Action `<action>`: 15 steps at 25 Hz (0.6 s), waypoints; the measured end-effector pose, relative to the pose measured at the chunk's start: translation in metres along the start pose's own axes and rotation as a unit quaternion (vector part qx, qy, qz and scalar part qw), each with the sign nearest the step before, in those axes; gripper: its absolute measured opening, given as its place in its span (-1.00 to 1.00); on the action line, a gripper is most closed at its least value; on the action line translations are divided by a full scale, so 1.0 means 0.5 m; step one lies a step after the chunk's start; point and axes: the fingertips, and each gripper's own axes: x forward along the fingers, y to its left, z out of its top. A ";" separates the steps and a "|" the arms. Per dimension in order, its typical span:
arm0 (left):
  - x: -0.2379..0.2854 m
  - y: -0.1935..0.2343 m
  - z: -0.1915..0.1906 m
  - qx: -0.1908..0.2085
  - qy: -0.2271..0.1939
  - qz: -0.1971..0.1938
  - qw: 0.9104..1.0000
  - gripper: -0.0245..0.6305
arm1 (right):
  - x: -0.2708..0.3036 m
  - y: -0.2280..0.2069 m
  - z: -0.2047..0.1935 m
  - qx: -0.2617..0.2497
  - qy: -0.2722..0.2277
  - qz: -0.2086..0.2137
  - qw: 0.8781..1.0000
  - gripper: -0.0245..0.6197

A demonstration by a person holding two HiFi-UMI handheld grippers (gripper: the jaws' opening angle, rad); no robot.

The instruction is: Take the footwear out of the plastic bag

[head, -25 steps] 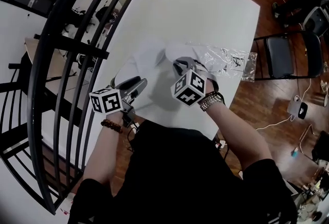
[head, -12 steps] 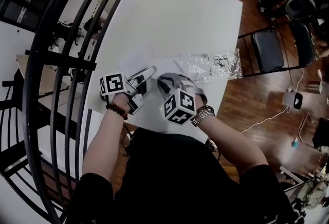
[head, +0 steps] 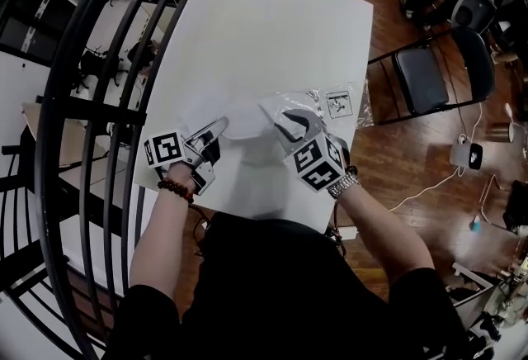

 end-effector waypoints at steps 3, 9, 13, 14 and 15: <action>-0.016 -0.032 0.009 -0.013 -0.016 -0.032 0.999 -0.80 | 0.017 -0.028 -0.040 0.018 0.030 -0.004 0.999 -0.63; -0.087 -0.051 0.026 -0.023 -0.054 -0.040 0.998 -0.80 | 0.046 -0.065 -0.088 0.047 0.064 -0.019 0.997 -0.63; -0.180 -0.044 0.047 -0.035 -0.107 -0.036 0.993 -0.80 | 0.058 -0.077 -0.094 0.055 0.071 -0.027 0.996 -0.63; -0.206 -0.041 0.053 -0.040 -0.124 -0.037 0.991 -0.80 | 0.063 -0.078 -0.092 0.055 0.072 -0.028 0.996 -0.63; -0.232 -0.037 0.059 -0.044 -0.141 -0.037 0.988 -0.80 | 0.068 -0.078 -0.091 0.056 0.073 -0.028 0.995 -0.63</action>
